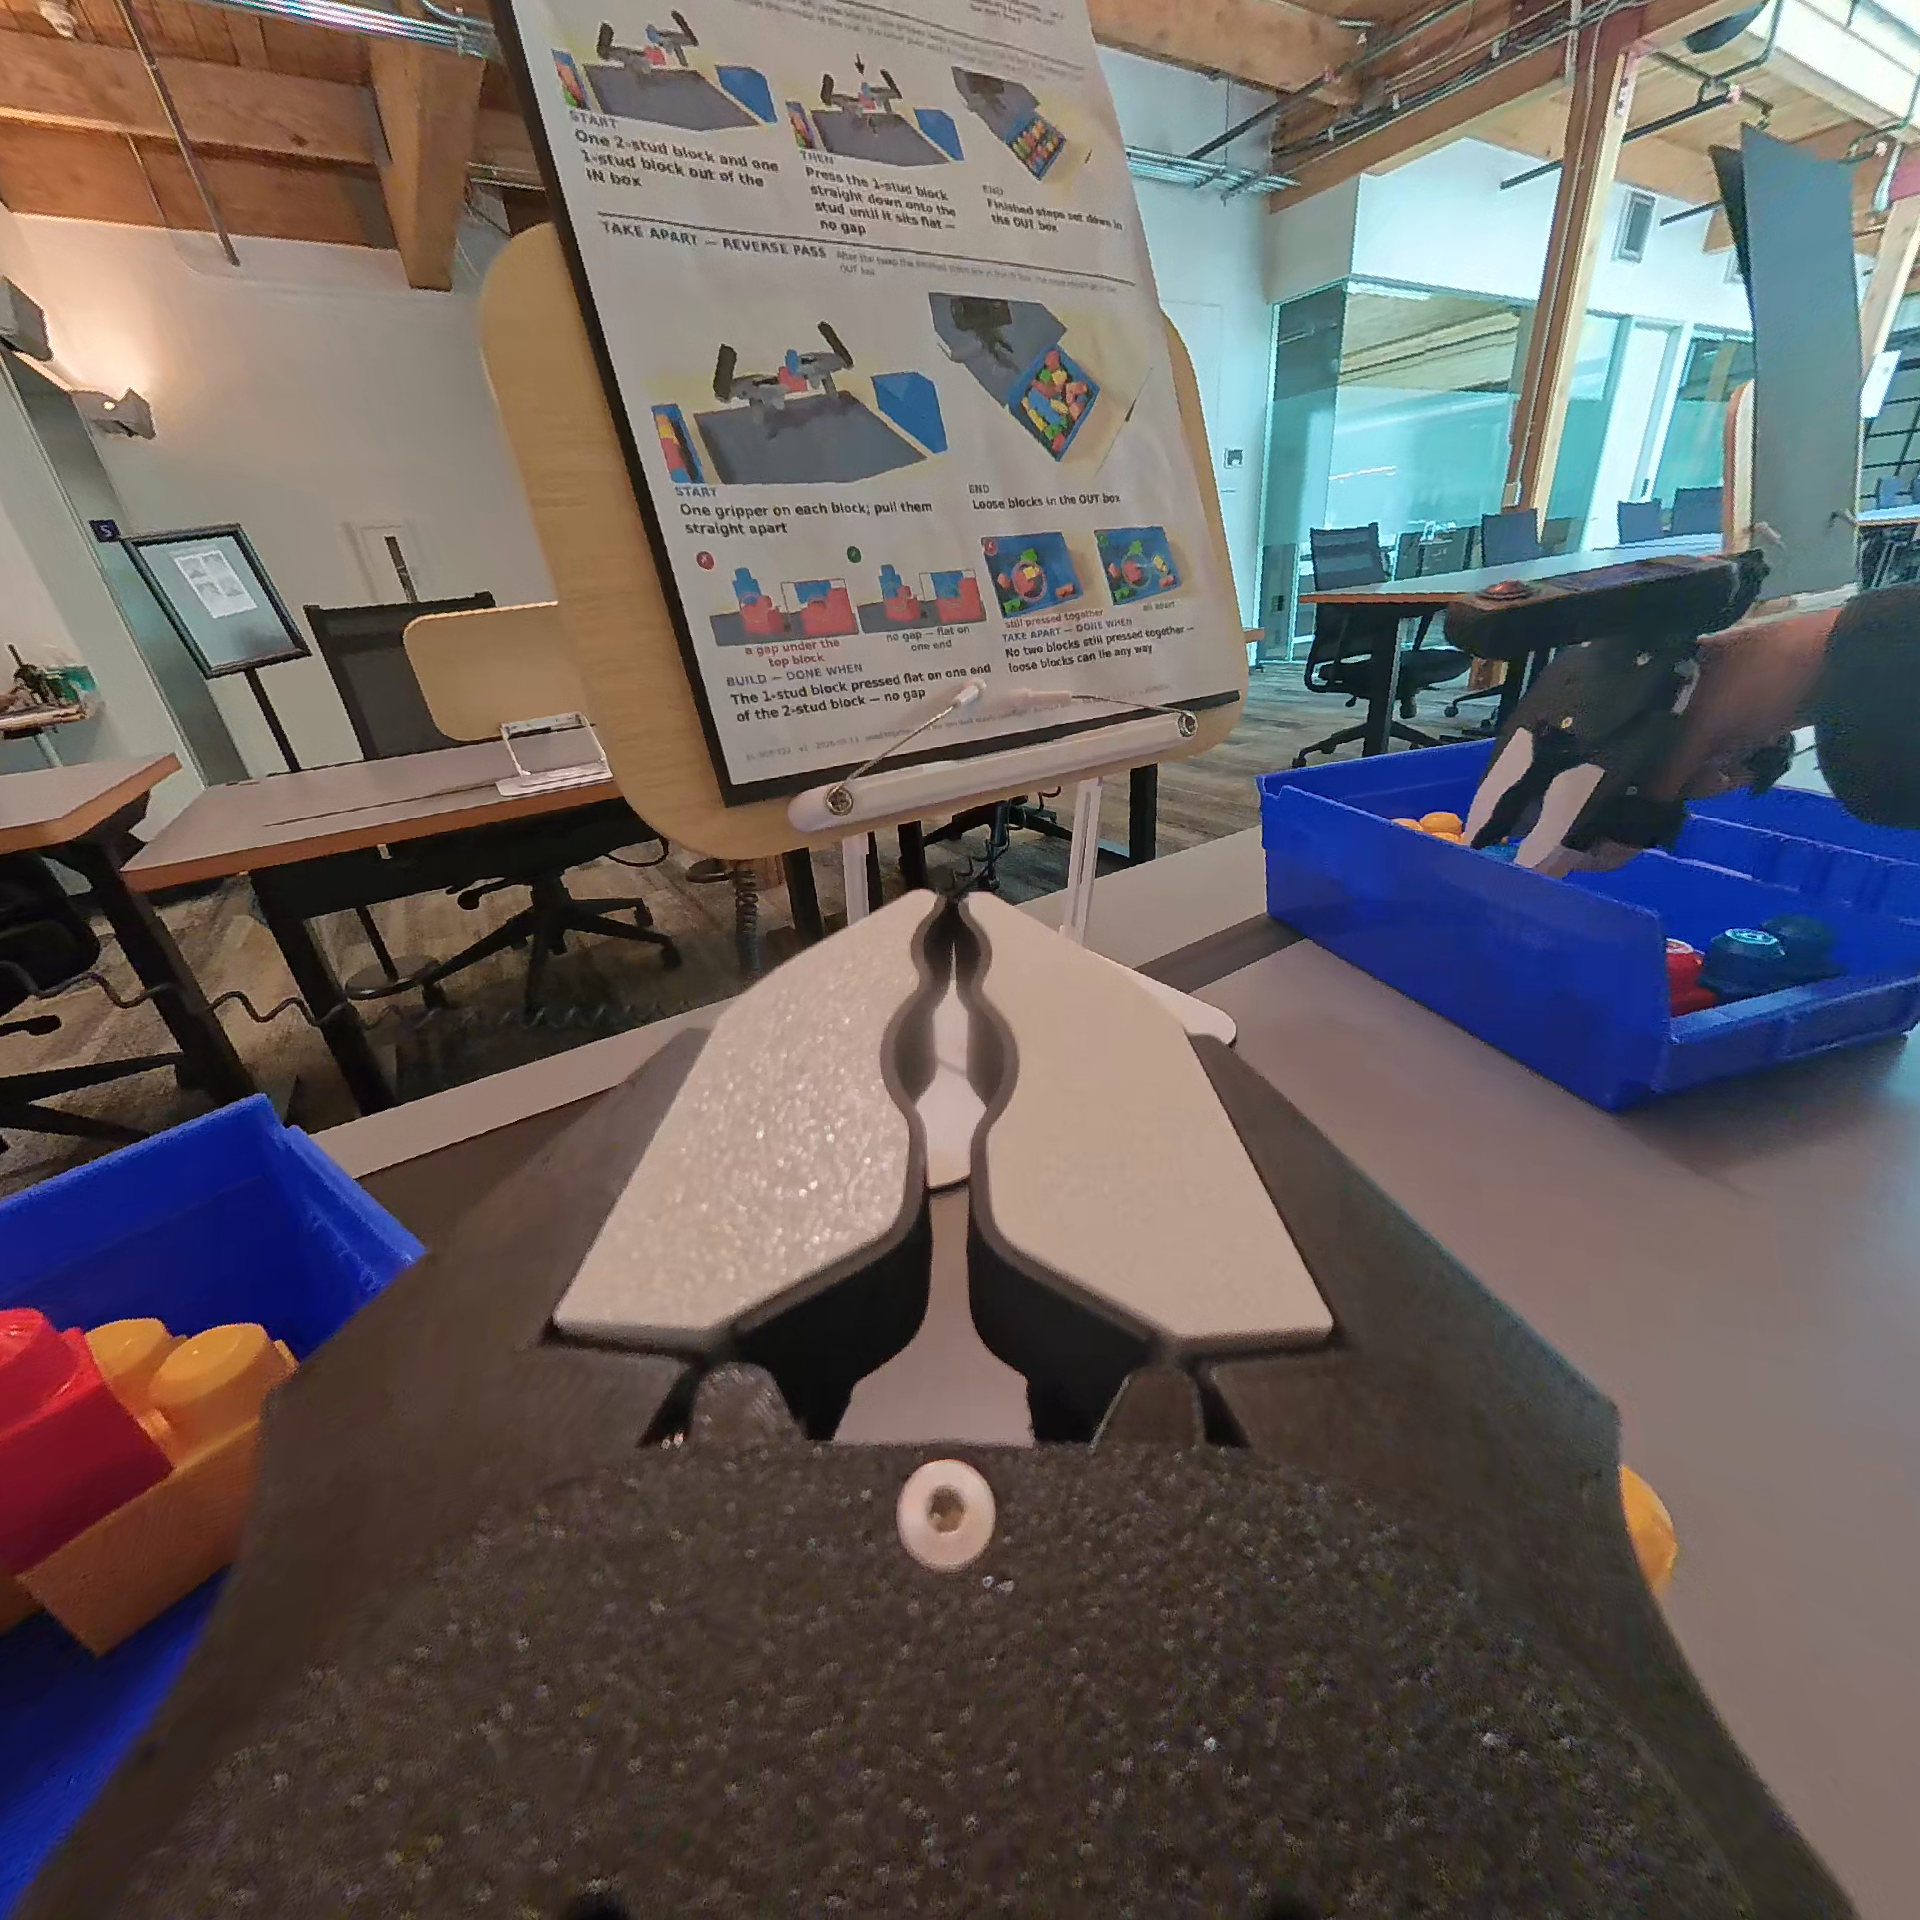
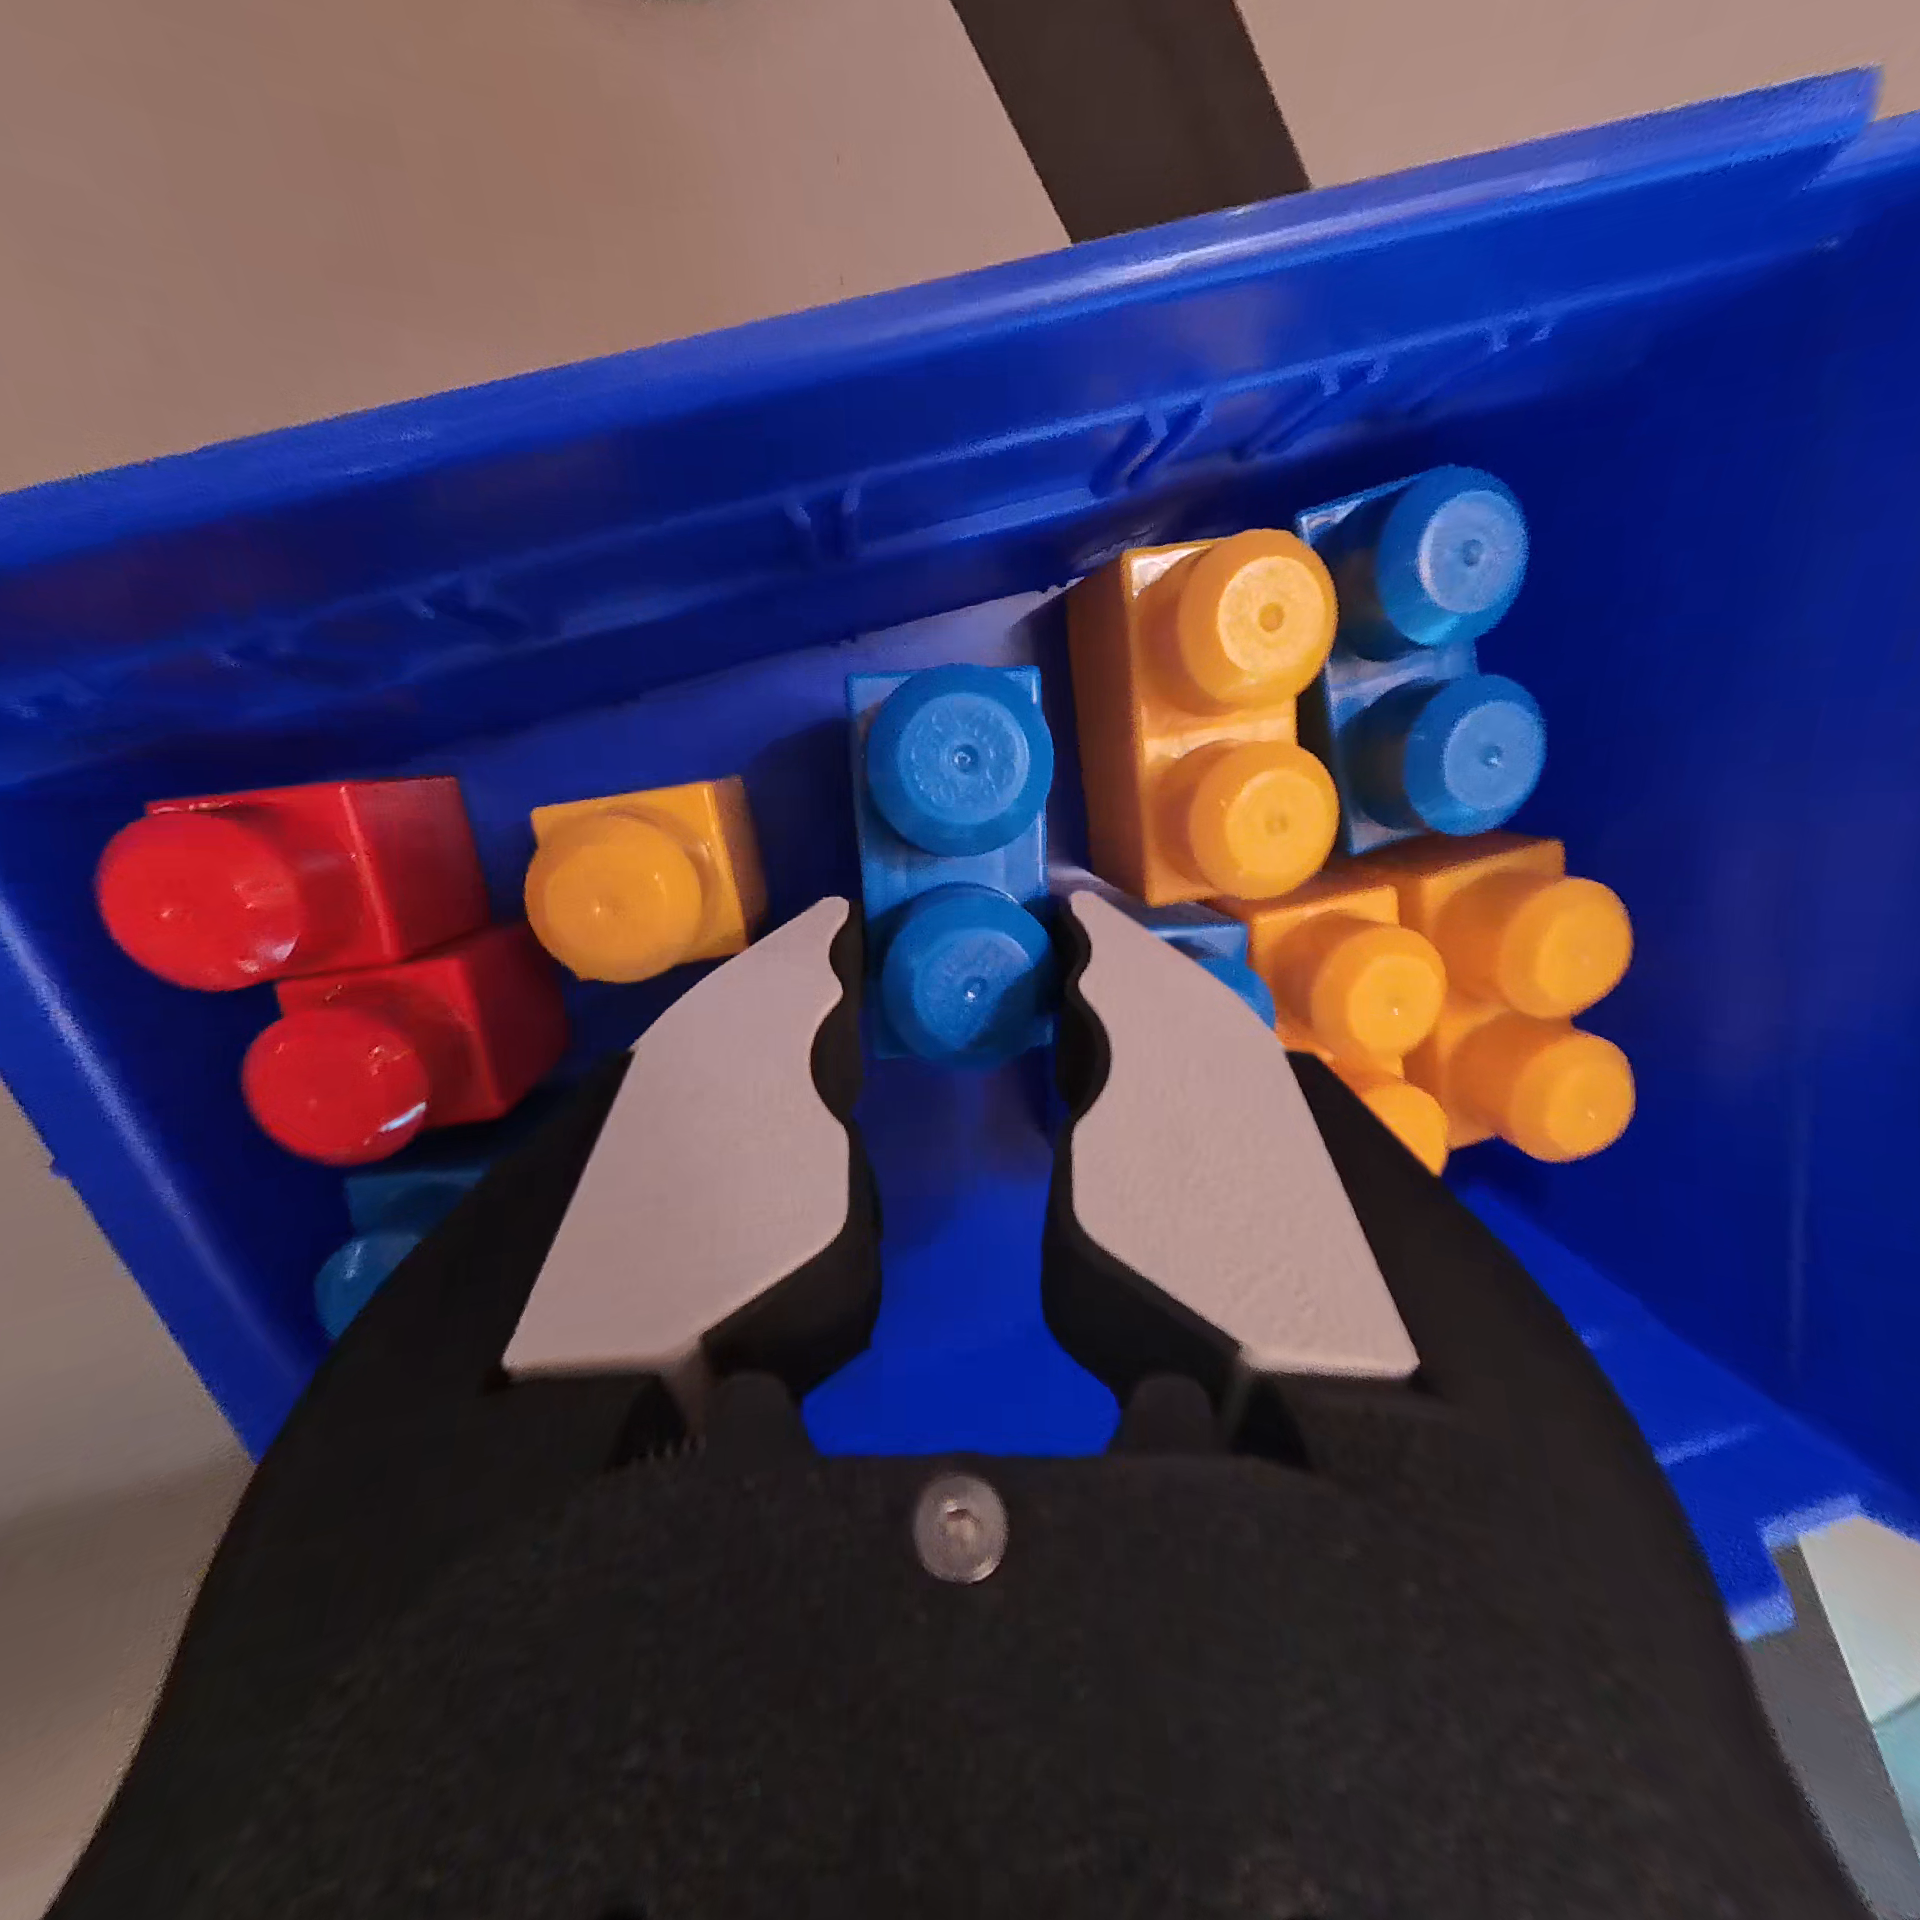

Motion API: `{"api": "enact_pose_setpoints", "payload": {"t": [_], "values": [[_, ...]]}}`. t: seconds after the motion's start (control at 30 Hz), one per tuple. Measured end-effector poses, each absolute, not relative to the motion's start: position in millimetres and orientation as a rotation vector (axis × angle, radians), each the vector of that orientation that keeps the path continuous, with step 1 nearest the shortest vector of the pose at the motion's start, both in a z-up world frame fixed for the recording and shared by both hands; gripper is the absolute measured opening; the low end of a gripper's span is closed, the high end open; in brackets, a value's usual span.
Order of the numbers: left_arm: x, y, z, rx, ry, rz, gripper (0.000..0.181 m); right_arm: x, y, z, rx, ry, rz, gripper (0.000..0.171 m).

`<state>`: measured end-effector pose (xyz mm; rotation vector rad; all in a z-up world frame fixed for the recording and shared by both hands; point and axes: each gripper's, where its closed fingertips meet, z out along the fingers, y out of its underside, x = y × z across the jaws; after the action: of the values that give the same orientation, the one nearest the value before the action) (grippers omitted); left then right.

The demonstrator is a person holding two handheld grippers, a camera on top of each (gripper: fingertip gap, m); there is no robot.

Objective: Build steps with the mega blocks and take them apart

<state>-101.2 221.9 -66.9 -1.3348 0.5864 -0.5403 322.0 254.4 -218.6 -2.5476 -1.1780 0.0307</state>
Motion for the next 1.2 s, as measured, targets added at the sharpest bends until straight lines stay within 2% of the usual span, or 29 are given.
{"api": "enact_pose_setpoints", "payload": {"t": [0.33, 0.57, 0.77, 0.9, 1.2], "values": [[-98, 221, -71, -1.343, 0.618, -0.542, 0.0, 316, 261, -228, -2.545, -1.194, 0.063, 0.034], [-93, 217, -73, -1.351, 0.656, -0.563, 0.0, 295, 263, -160, -2.317, -1.112, 0.084, 0.037], [-90, 215, -74, -1.37, 0.689, -0.59, 0.0, 212, 229, -104, -2.012, -1.188, 0.233, 0.038], [-90, 214, -74, -1.37, 0.695, -0.583, 0.0, 137, 189, -116, -1.944, -1.423, 0.292, 0.042], [-92, 219, -85, -1.394, 0.706, -0.559, 0.0, 8, 119, -193, -1.97, -1.894, 0.284, 0.044]]}}
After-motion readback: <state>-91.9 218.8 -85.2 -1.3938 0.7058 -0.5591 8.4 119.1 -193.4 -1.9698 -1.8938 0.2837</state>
